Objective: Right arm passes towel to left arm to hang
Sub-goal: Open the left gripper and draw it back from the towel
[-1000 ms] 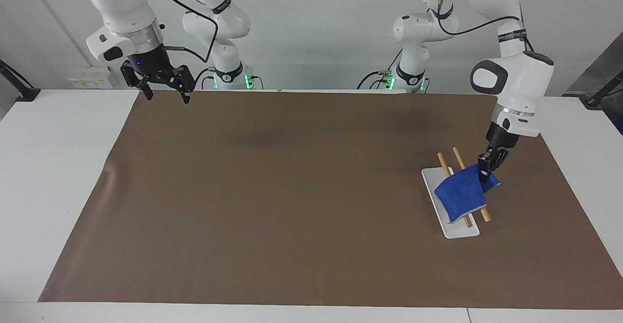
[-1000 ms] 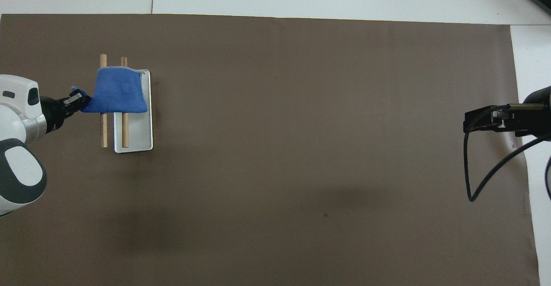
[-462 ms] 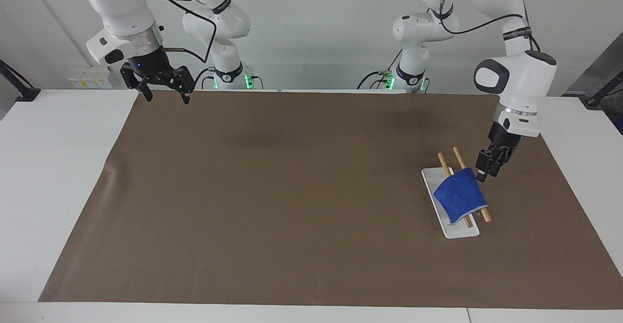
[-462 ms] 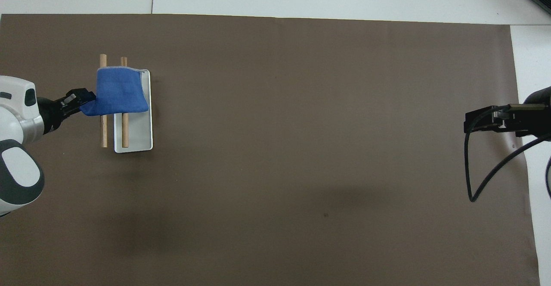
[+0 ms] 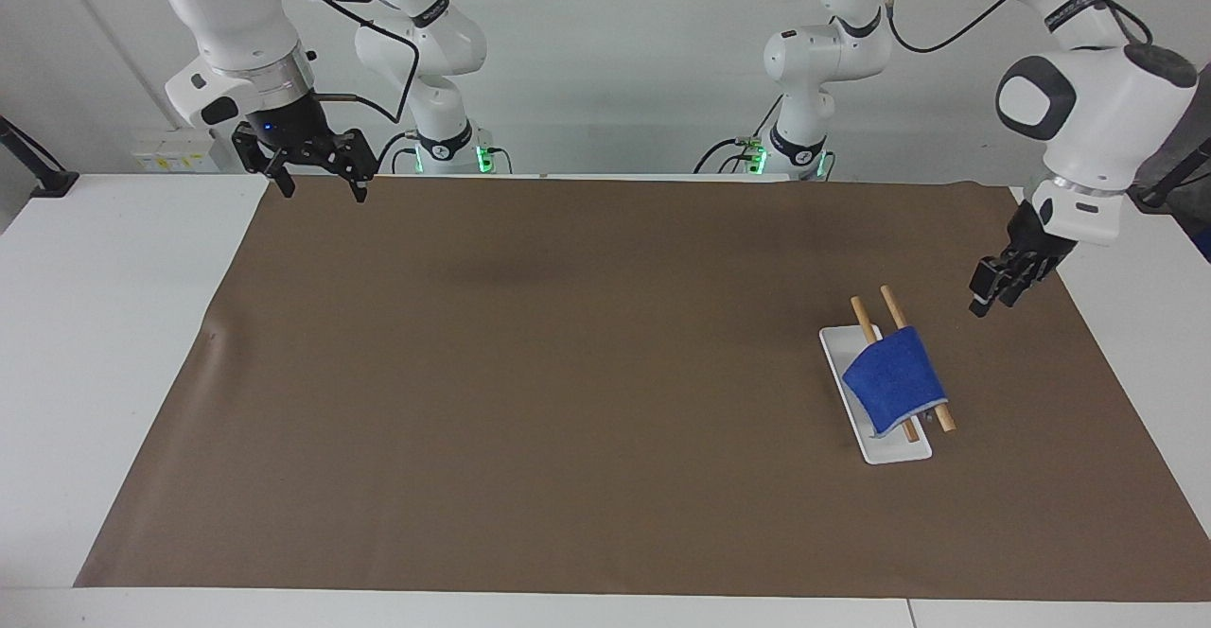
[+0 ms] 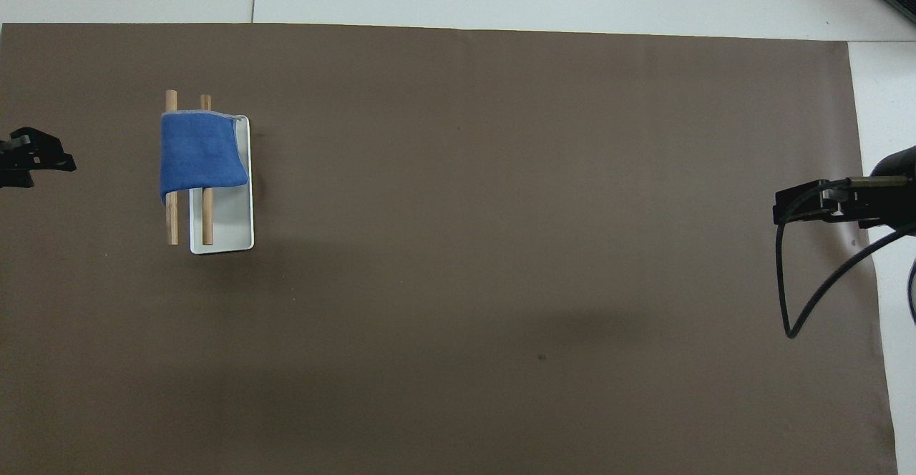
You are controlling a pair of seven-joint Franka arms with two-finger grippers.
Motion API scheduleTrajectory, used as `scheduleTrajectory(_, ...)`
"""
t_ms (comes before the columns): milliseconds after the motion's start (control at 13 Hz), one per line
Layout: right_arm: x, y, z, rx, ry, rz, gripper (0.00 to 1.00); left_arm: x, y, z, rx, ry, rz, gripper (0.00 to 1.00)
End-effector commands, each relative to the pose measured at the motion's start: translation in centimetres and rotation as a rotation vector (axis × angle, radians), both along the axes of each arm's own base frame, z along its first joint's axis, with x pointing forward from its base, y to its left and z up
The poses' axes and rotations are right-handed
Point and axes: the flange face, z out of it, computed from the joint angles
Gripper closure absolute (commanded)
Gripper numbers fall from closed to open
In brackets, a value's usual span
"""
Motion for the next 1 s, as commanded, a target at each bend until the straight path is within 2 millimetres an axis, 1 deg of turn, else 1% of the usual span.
scheduleTrajectory(0,-0.3,-0.5,-0.1,0.007,0.006,0.016,0.0,-1.1,-0.7,5.7,0.029,0.085,-0.029,0.4)
scheduleTrajectory(77,-0.3,-0.4,-0.1,0.007,0.006,0.019,0.0,-1.7,-1.4,6.6,0.028,0.115,-0.045,0.4)
scheduleTrajectory(154,-0.3,-0.4,-0.1,0.007,0.006,0.018,0.0,-2.0,-2.9,7.0,0.029,0.132,-0.072,0.4)
scheduleTrajectory(308,-0.2,-0.5,-0.1,0.007,0.007,0.018,0.0,-2.6,-6.6,8.1,0.073,0.118,-0.142,0.39)
scheduleTrajectory(385,-0.3,-0.6,-0.1,0.007,0.006,0.015,0.0,-2.7,-7.9,8.2,0.102,0.115,-0.174,0.39)
scheduleTrajectory(462,-0.3,-0.7,-0.1,0.007,0.006,0.013,0.0,-2.7,-8.7,8.4,0.112,0.103,-0.217,0.39)
scheduleTrajectory(692,-0.2,-0.7,-0.1,0.007,0.005,0.012,0.0,-3.3,-9.0,8.4,0.115,0.109,-0.296,0.38)
scheduleTrajectory(769,-0.2,-0.7,-0.1,0.007,0.005,0.012,0.0,-3.4,-9.0,7.9,0.117,0.113,-0.315,0.34)
scheduleTrajectory(846,-0.2,-0.7,-0.1,0.007,0.007,0.013,0.0,-3.4,-9.0,8.0,0.116,0.108,-0.317,0.24)
scheduleTrajectory(923,-0.3,-0.6,-0.1,0.007,0.007,0.019,0.0,-3.4,-9.0,8.0,0.116,0.107,-0.314,0.03)
